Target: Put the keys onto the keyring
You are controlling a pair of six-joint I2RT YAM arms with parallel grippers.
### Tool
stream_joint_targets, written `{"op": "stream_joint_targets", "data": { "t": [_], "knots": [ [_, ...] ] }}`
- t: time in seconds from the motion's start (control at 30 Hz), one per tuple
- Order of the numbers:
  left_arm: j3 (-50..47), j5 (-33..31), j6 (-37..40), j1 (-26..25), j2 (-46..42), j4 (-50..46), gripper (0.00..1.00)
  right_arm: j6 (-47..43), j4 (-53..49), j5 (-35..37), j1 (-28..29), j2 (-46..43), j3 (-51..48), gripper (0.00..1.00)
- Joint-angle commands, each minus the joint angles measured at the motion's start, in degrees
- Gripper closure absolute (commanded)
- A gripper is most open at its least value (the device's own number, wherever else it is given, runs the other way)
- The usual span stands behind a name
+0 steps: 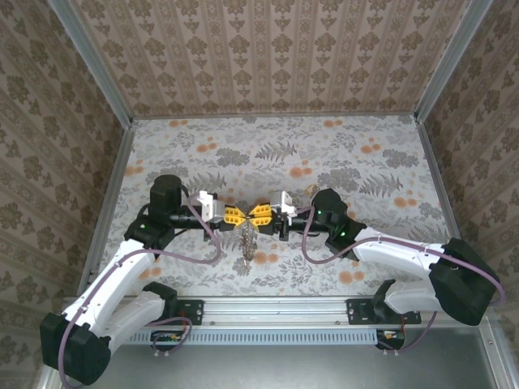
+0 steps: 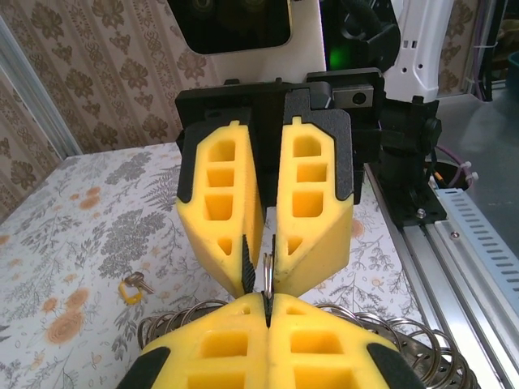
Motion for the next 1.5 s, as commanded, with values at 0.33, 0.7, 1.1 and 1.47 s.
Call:
{"op": "stream_joint_targets", "data": {
  "t": [0.33,0.7,1.1,1.47],
  "knots": [
    [0.87,0.79,-2.01,-0.34,0.71,5.57,1.00,1.33,7.65,4.04,-0.46,-1.98,-4.22,0.79],
    [1.12,0.28,-3.30,-2.30,2.27,8.87,1.00,2.51,9.43,1.89,-0.45,0.03,-3.33,0.91],
    [1.05,-0.38,-3.85,-2.30,3.42,11.21,1.00,2.03,9.29,3.51,-0.41,0.30,-4.09,0.85],
    [1.29,-0.54,-3.52,-2.21,3.69,10.93,1.00,1.86,9.49,5.97,-0.47,-0.40,-5.55,0.81]
  ]
}}
